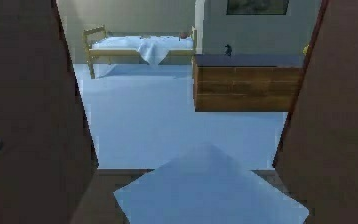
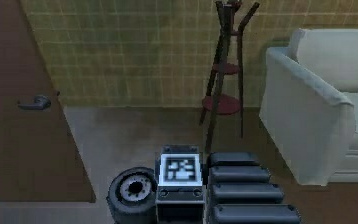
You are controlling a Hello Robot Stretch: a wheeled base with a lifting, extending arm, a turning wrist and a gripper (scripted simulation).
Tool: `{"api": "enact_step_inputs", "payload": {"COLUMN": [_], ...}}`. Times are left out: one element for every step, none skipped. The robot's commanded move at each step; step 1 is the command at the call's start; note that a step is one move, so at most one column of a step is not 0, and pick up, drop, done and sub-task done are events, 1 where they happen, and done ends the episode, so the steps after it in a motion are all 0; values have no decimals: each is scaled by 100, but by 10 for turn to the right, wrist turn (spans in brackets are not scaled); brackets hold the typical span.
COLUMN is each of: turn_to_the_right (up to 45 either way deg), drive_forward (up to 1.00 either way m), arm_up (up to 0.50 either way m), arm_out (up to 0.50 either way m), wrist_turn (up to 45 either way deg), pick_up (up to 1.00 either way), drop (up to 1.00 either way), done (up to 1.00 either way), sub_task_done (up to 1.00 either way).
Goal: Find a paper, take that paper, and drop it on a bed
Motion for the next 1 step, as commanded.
{"api": "enact_step_inputs", "payload": {"turn_to_the_right": [0], "drive_forward": [35], "arm_up": [0], "arm_out": [0], "wrist_turn": [0], "pick_up": [0], "drop": [0], "done": [0], "sub_task_done": [0]}}
